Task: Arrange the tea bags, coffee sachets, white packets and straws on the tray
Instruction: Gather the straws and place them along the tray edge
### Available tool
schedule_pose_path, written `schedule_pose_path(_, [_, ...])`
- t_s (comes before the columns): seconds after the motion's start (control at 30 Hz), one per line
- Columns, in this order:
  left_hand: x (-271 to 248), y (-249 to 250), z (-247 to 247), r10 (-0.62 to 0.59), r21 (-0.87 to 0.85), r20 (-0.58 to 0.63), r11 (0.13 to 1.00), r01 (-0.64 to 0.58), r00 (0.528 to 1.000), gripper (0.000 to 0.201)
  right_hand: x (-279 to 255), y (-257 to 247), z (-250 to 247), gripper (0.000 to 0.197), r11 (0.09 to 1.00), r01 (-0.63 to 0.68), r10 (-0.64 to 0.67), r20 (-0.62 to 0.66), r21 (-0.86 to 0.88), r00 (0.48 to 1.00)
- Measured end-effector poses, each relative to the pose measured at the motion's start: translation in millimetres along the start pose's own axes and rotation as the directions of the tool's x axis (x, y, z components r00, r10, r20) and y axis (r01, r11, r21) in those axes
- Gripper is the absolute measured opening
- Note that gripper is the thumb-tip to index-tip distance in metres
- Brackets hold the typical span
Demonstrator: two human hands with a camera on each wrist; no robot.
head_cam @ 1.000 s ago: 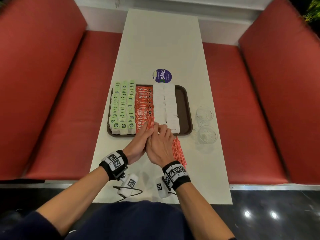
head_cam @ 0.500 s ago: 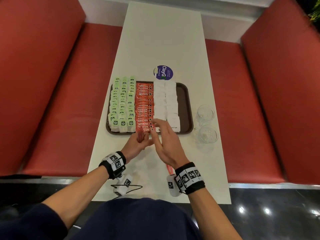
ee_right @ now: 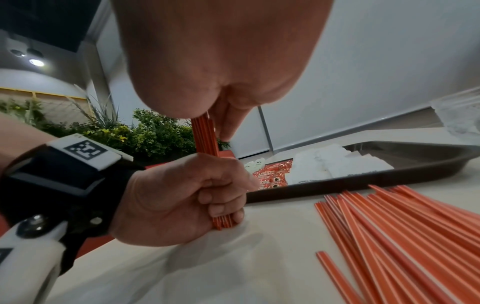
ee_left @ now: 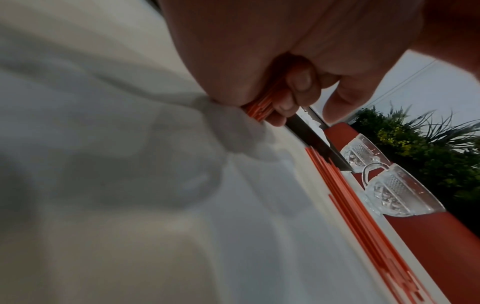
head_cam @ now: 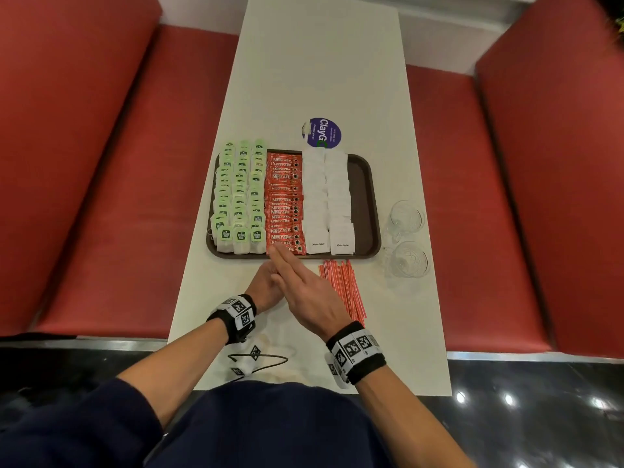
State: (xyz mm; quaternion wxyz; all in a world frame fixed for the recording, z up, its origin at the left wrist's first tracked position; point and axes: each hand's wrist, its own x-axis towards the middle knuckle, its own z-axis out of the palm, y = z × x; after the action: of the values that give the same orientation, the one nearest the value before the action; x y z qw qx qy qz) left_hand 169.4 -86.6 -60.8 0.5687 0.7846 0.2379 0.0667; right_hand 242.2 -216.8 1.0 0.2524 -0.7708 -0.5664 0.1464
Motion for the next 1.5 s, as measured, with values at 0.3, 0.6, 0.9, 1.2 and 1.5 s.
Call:
schedule_pose_path(0.3, [2, 3, -3, 0.019, 0.075, 0.034, 0.997, -0.021, 0.999, 0.020, 4, 5, 3, 0.059, 0.996, 0.052, -0.053, -0.008, -0.074, 0.999])
schedule_pose_path(0.6, [1, 32, -11, 0.023, -0.061, 0.085, 0.998, -0.018, 0.996, 0.009, 23, 10, -44, 0.014, 0.972, -0.159, 0.186, -0.154, 0.171, 0.970])
schedule_pose_path(0.9, [31, 85, -38, 0.152, 0.069, 0.245, 0.982, -0.173, 0.957, 0.030, 78, 45, -164, 0.010, 0.937, -0.271, 0.303, -0.124, 0.220, 0.945])
schedule_pose_path(1.2, [65, 112, -32, 0.106, 0.129, 0.121, 0.984, -0.121, 0.987, 0.050, 95, 30, -128, 0.042, 0.732, -0.416, 0.530, -0.068, 0.540, 0.845])
schedule_pose_path(1.5, [83, 105, -32, 0.042, 0.302, 0.159, 0.949, -0.089, 0.986, 0.045, 124, 60, -121, 0.029, 0.728, -0.569, 0.567, 0.129, 0.384, 0.813])
